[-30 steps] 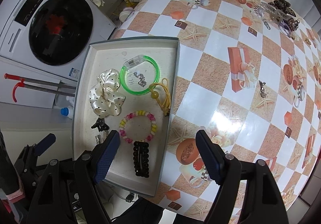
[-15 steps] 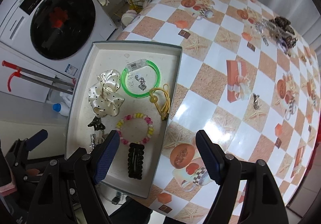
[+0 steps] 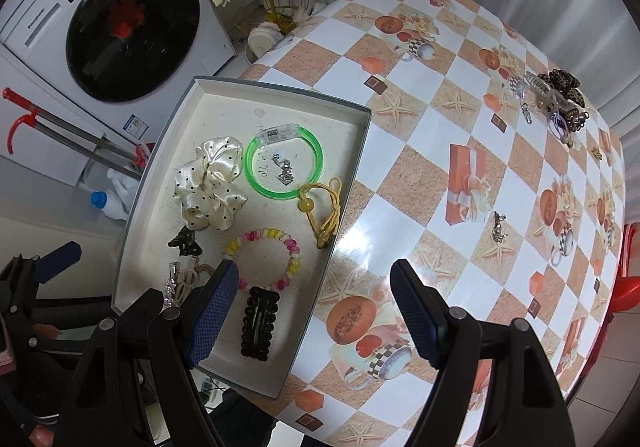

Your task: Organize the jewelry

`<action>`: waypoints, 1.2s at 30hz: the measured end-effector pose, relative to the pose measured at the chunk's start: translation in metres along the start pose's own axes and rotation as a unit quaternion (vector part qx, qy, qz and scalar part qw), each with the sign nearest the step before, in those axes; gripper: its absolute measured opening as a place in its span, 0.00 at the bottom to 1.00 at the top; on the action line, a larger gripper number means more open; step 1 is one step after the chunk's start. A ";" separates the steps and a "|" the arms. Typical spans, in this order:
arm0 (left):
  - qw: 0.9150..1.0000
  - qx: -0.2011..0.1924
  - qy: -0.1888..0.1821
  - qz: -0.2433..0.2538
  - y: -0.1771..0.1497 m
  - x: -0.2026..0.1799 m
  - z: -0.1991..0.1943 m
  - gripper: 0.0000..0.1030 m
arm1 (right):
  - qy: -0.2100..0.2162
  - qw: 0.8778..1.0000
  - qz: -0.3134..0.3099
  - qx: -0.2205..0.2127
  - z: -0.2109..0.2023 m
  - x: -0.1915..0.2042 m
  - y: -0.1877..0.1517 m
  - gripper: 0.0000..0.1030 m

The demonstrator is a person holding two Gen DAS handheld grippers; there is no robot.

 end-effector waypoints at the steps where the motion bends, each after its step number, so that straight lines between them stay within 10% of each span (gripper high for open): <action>1: 1.000 0.000 0.000 0.000 0.000 0.000 0.000 1.00 | -0.001 1.000 0.000 0.000 0.000 0.000 0.001 0.78; 36: 1.000 0.000 0.001 0.001 0.002 0.007 -0.001 1.00 | -0.011 1.000 -0.012 -0.011 -0.007 0.010 0.004 0.78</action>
Point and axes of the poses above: each gripper's, at about its wrist camera, not at the fingertips, and z roughly the way its jaws point, x to its left, y to its top, the point moved 2 cm from there along z, roughly the way its jaws point, and after that the axes turned 6 degrees about -x, right-handed, at the moved point
